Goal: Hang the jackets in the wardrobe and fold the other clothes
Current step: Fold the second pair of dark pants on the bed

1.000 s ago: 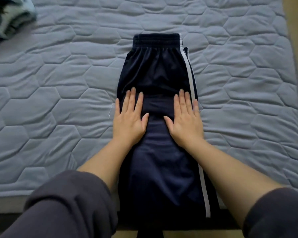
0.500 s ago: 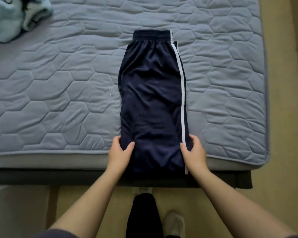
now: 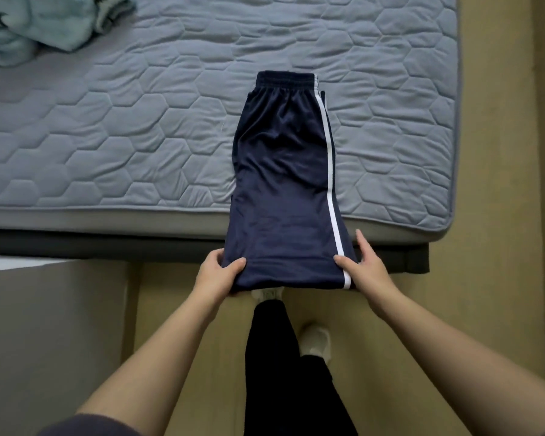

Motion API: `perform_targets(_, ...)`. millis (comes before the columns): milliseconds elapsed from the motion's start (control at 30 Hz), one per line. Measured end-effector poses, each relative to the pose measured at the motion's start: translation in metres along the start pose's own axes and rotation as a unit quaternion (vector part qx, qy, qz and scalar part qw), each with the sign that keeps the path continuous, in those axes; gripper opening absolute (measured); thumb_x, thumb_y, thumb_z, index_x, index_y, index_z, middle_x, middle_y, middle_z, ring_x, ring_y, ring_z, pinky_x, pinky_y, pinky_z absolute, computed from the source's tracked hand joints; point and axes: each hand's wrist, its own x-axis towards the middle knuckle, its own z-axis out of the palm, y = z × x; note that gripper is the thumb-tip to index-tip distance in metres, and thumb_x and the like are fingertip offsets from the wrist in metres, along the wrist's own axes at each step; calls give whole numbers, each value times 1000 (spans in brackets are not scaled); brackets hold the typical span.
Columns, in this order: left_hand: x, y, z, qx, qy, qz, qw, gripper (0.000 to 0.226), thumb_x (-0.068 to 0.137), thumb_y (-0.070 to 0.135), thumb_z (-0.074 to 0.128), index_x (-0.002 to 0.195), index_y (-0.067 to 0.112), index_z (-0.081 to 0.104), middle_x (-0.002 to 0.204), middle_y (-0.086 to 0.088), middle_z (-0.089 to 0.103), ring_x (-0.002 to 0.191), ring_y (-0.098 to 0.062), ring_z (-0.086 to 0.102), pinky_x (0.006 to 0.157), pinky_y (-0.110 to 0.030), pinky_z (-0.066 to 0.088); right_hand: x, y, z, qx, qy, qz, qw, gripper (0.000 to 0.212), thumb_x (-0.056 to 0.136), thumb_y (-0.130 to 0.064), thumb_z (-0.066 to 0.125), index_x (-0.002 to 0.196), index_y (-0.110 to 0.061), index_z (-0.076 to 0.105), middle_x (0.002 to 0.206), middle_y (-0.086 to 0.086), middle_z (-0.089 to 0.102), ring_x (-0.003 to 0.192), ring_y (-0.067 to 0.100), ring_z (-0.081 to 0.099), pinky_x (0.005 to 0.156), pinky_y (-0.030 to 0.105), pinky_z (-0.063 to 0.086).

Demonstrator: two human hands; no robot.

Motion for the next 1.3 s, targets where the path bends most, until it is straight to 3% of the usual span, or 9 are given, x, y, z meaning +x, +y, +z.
perform_targets(100,-29,23,-16,-78,-32,55,995,56,90,11,60,138,28,38,122,10,54,80,-15,66,46,-30,53,-21,-39,-12,64,-35,-29,997,53,90,1,53,136,-26,49,129,-11,56,104,0,59,90,23,48)
perform_targets(167,-38,47,-25,-107,-46,81,990,40,92,8,55,124,31,49,111,12,57,63,-6,65,39,-25,47,-27,-76,-17,80,-55,-19,995,33,90,-1,48,103,-20,72,115,2,67,95,11,62,75,30,54)
perform_targets(267,-30,95,-30,-140,-57,55,987,22,95,11,45,94,22,64,90,-5,60,45,-8,58,40,-23,46,-12,-134,-19,133,-56,23,989,31,89,-14,41,82,-12,71,89,7,69,75,20,64,60,32,53)
perform_targets(433,38,187,-24,-209,-102,1,973,48,99,45,21,89,16,58,61,-6,70,38,-17,59,46,-19,41,64,-206,-12,128,-84,91,984,49,99,-41,19,102,-10,57,66,13,71,60,22,70,65,30,48)
perform_targets(600,130,256,-6,-152,-124,16,980,65,95,60,6,137,21,37,85,-10,70,50,-16,67,59,-26,41,155,-248,-1,150,-39,87,984,71,94,-64,6,149,-19,14,72,11,73,76,26,70,74,33,49)
perform_targets(800,210,274,30,-57,-7,94,994,42,102,31,31,141,16,32,115,-11,64,81,-25,64,70,-37,52,228,-249,24,4,93,-25,995,47,100,-36,35,144,-22,28,114,9,63,88,24,60,74,35,49)
perform_targets(933,214,229,41,284,150,369,872,54,89,15,53,141,6,38,144,-13,42,135,-30,35,113,-41,26,221,-196,48,-379,172,-255,873,58,87,-14,55,143,-11,40,147,10,40,135,27,38,108,43,33)
perform_targets(1100,224,213,61,458,106,490,735,63,87,28,40,146,9,31,156,-12,20,145,-27,16,114,-52,12,232,-170,69,-536,156,-353,751,67,85,-23,61,145,-6,35,154,12,27,142,32,25,113,54,19)
perform_targets(1300,266,194,82,532,99,473,695,65,89,43,42,148,20,28,157,-9,17,145,-29,14,114,-55,11,272,-158,80,-589,139,-355,713,62,88,-32,59,145,-17,37,153,6,31,141,30,29,112,55,19)
